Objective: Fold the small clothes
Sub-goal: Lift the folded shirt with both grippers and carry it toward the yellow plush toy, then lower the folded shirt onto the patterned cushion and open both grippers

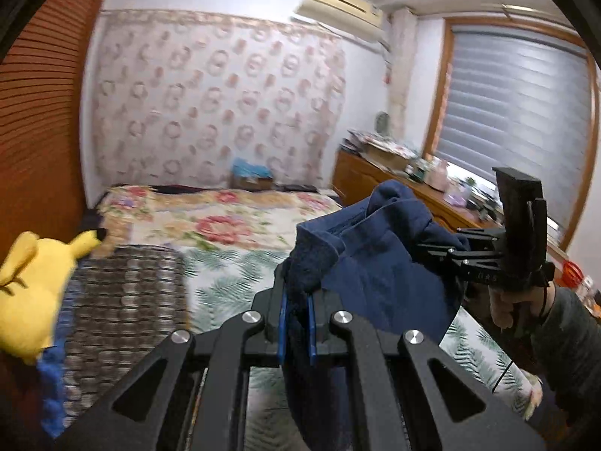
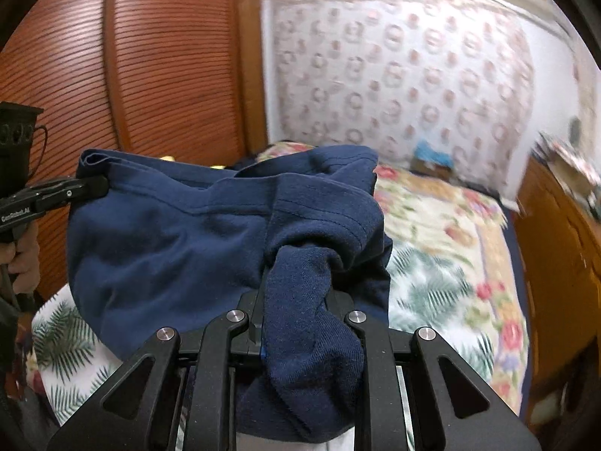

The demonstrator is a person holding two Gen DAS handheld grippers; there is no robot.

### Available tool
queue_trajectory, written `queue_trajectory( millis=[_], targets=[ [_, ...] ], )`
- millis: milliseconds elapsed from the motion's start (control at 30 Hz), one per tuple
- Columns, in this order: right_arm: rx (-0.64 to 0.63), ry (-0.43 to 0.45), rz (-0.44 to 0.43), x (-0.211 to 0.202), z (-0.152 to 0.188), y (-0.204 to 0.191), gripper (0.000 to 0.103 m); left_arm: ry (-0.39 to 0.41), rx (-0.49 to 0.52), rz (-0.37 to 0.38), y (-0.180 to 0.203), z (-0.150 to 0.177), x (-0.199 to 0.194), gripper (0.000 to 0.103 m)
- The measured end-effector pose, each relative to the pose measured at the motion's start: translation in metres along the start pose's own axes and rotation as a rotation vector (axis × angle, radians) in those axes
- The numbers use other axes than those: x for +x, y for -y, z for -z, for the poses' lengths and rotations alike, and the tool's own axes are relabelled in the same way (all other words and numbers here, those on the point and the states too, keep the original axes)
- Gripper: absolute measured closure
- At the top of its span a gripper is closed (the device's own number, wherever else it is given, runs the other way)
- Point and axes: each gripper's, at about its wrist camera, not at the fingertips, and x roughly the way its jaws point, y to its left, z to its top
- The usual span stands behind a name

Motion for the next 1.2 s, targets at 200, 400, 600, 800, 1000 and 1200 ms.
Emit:
queue_trajectory(
  millis=[200,400,600,800,1000,1200],
  targets=[
    [-0.143,0.024,-0.057,0.036,-0.062,-0.052,0.086,0.073,-0.066,-0.102,-0.058,0.003,-0.034,0.098],
    [-0.304,0.032,-0.119,0.083,-0.121,-0.11,0.086,0.123,-0.162,-0.203,-0.108,0.026,-0.062,0.098],
    [-0.481,0.016,-0.191,0.135,-0.152,-0.176,0.086,0.131,-0.282,-0.299,-0.148,0.074,-0.078,0.098],
    [-0.533,-0.05,-0.262,0.2,-0.15,-0.218,0.085,0.028,-0.382,-0.383,-0.178,0.123,-0.059,0.098],
    [-0.363,-0.093,-0.142,0.243,-0.149,-0.2,0.054,-0.022,-0.369,-0.414,-0.177,0.143,-0.05,0.098],
    [-0.262,-0.044,-0.165,0.231,-0.137,-0.182,0.054,-0.028,-0.344,-0.431,-0.171,0.135,-0.055,0.097]
  ],
)
